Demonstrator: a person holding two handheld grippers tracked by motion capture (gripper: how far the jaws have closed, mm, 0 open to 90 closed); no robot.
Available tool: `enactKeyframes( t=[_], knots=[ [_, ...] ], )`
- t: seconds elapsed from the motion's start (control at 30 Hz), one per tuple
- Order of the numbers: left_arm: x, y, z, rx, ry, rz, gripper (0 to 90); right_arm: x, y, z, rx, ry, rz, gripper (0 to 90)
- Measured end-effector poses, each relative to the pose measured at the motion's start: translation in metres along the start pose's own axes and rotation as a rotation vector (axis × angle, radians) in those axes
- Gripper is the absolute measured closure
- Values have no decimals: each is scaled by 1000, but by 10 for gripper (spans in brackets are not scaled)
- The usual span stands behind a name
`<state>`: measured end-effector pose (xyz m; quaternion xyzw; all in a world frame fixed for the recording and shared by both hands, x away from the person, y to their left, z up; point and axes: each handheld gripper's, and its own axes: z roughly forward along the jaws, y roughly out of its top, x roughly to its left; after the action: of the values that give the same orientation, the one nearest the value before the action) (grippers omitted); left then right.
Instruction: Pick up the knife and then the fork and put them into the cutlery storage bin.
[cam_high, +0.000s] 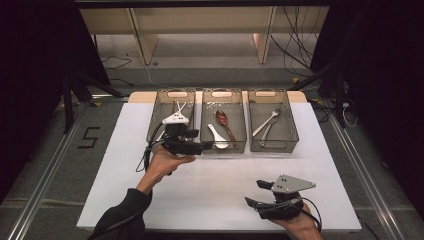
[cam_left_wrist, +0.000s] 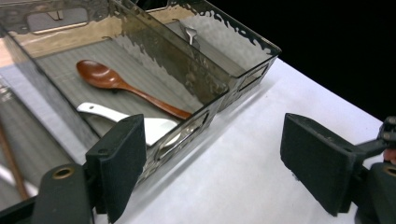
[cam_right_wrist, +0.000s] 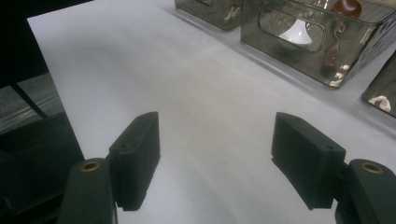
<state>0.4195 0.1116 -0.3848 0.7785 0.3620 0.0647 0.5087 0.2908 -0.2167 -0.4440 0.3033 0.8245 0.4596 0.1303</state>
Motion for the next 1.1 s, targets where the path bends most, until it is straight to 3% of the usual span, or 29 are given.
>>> enactKeyframes(
  t=[0.27, 0.83, 1.1],
  knots=[
    [4, -18, -14, -3, 13, 2, 217, -1, 0, 0, -6, 1, 13, 333],
    [-11, -38, -35, -55, -1, 46, 206, -6, -2, -4, -37, 7, 54, 327],
    [-15, -55, -41, -52, -13, 65, 192, -8, -2, -5, -55, 4, 69, 312]
  ],
)
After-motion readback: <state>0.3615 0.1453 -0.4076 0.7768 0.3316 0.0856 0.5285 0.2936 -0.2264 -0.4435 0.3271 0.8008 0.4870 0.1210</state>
